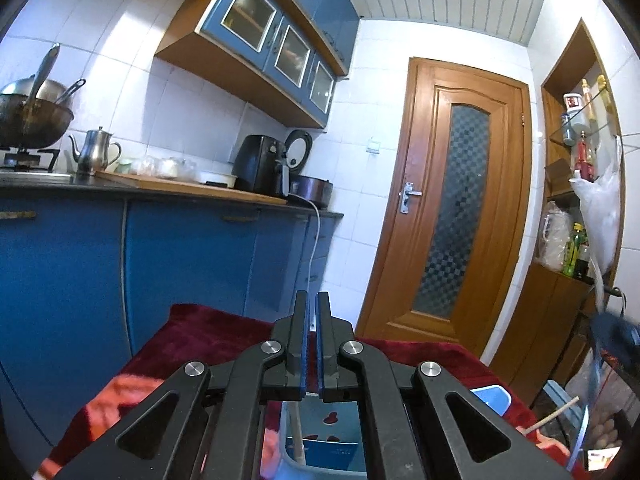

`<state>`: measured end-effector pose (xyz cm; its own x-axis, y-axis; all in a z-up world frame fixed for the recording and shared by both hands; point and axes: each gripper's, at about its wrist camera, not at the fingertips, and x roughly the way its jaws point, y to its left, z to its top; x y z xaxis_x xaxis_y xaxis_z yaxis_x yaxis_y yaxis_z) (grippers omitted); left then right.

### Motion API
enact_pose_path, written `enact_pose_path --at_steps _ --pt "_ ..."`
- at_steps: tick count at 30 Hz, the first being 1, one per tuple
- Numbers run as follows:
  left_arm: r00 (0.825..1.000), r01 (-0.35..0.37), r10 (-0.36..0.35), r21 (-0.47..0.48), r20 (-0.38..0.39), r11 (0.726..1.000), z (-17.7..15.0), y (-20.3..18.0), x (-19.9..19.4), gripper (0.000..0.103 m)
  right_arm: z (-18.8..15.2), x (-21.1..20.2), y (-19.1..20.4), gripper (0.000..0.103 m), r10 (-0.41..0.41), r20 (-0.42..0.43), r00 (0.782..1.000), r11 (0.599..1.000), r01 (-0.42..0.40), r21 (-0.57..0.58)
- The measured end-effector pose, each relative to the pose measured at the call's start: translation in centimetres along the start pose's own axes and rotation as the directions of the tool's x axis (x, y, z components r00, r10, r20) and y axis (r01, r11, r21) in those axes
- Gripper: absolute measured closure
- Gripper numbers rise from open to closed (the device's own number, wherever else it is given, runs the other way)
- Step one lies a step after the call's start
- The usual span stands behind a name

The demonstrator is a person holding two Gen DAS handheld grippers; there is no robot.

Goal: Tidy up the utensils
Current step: 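Lift the fork with the left tool while the right tool carries the tongs over the box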

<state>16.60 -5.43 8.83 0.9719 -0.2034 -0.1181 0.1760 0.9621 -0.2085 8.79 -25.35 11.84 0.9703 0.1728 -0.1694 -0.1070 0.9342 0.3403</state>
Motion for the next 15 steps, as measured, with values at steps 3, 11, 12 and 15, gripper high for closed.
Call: enact_pose_path --at_steps 3,11,12,15 --pt "1.000 0.004 -0.004 0.001 0.013 1.000 -0.2 0.1 -0.1 0.101 0.6 1.4 0.0 0.081 -0.031 0.058 0.998 0.999 0.032 -0.018" --pt "1.000 0.017 -0.017 -0.029 0.006 0.999 -0.3 0.7 0.0 0.101 -0.1 5.0 -0.5 0.081 -0.106 0.098 0.990 0.993 0.110 -0.039" --pt "1.000 0.017 -0.017 -0.031 0.004 0.999 -0.3 0.7 0.1 0.101 -0.5 5.3 -0.5 0.081 -0.110 0.085 0.990 0.992 0.114 -0.048" --pt "1.000 0.012 -0.012 -0.041 0.000 0.999 -0.3 1.0 0.3 0.101 -1.4 5.8 -0.4 0.081 -0.117 0.047 0.992 0.990 0.121 -0.078"
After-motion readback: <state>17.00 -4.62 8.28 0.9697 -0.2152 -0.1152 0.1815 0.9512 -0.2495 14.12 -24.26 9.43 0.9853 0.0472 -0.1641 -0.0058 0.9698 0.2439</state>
